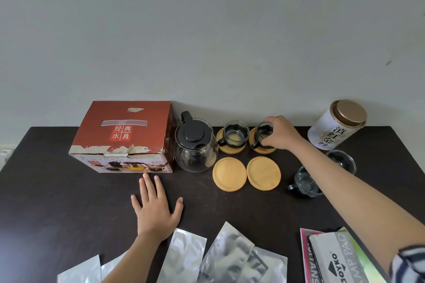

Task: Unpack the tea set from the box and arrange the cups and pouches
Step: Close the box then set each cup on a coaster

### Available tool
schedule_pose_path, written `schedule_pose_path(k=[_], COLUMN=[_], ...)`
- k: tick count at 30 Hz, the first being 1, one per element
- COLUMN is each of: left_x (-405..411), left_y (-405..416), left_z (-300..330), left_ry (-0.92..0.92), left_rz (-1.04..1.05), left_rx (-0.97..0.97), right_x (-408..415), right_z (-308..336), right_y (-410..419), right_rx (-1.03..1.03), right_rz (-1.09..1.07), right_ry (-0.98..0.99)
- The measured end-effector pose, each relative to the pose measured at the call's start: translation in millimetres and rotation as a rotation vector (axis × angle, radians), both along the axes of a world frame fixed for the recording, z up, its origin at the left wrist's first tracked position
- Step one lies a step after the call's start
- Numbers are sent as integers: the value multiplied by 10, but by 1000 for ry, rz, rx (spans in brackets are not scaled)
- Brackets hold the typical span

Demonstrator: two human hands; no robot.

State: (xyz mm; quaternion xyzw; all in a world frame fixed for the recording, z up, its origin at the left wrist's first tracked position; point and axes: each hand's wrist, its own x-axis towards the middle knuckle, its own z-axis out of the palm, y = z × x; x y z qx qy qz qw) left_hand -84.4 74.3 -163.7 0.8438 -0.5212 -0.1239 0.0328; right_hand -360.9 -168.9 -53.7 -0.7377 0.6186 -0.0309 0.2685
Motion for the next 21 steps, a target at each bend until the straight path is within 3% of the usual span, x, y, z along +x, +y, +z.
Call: schedule_pose_path(k=[13,17,21], left_x=[14,15,27], left_y=[-2,-2,-1], left_z=[-15,-26,-35], left_ry=[-5,-2,-13], left_rz=[-2,0,-2], left_rx=[1,-4,10], right_x=[-407,-736,-897], right_z=[161,159,73], right_y=[296,624,828], right_rx=[4,210,220], right_rz=[6,56,189], right_ry=[-91,169,494])
